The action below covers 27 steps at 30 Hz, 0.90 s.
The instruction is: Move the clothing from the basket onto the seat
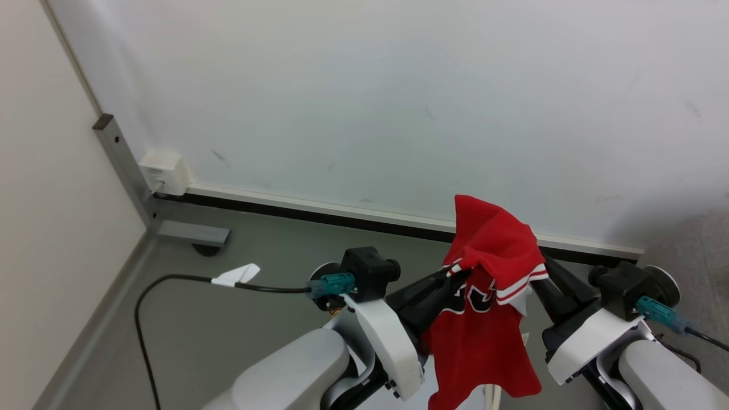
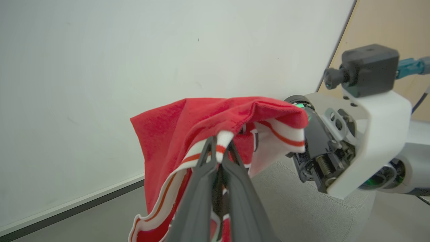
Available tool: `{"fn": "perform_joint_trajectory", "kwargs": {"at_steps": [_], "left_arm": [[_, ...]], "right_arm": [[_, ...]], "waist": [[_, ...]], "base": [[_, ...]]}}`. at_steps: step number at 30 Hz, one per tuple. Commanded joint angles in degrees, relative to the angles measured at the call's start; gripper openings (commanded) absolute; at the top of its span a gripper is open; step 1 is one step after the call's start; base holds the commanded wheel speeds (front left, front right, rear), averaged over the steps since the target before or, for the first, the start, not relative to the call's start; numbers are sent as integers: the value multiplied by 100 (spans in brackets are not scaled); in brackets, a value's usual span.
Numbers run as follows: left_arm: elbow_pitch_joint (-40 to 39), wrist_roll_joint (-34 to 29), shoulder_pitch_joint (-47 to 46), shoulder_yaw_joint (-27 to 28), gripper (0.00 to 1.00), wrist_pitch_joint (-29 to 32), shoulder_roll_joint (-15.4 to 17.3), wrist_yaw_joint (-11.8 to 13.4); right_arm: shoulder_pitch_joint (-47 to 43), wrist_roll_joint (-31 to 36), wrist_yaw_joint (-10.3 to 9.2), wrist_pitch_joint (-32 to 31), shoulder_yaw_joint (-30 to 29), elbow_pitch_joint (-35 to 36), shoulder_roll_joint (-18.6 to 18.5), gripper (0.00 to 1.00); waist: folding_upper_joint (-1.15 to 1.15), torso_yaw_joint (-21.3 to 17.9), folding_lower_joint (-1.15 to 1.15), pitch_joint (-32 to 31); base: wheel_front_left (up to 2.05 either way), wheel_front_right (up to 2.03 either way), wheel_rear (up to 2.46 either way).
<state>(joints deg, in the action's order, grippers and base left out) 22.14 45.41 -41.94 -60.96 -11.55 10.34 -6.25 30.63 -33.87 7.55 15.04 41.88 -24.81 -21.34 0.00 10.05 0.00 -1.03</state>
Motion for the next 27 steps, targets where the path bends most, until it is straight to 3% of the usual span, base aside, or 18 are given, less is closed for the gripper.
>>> {"fn": "perform_joint_trajectory", "kwargs": {"at_steps": [1,2,4,5,6,7,18,27], "left_arm": [[27,61,64,18,0,-30,44,36],[27,55,67,19,16,-38,41,54],[22,32,72,10,61,-59,30,71],[22,32,72,10,61,-59,30,71],[17,21,75,9,93,-70,27,84],[11,17,79,12,100,-69,26,92],[-38,-50,105,24,100,-141,75,194],[-187,-119,109,42,100,-238,125,197]], "right_arm": [[-165,66,-13,18,-223,117,62,0],[-220,92,-13,18,-340,169,73,0],[-336,107,-13,18,-557,266,104,0],[-336,107,-13,18,-557,266,104,0],[-396,122,-13,18,-663,312,121,0],[-442,121,-13,18,-767,353,150,0],[-786,69,-13,18,-1803,833,332,0],[-895,222,-13,18,-2459,1148,208,0]], "waist": [[0,-97,0,11],[0,-132,0,16],[0,-204,0,27],[0,-204,0,27],[0,-243,0,33],[0,-285,0,38],[0,-926,0,120],[0,-1666,0,217]], "base": [[0,0,0],[0,0,0],[0,0,0],[0,0,0],[0,0,0],[0,0,0],[0,0,0],[0,0,0]]}}
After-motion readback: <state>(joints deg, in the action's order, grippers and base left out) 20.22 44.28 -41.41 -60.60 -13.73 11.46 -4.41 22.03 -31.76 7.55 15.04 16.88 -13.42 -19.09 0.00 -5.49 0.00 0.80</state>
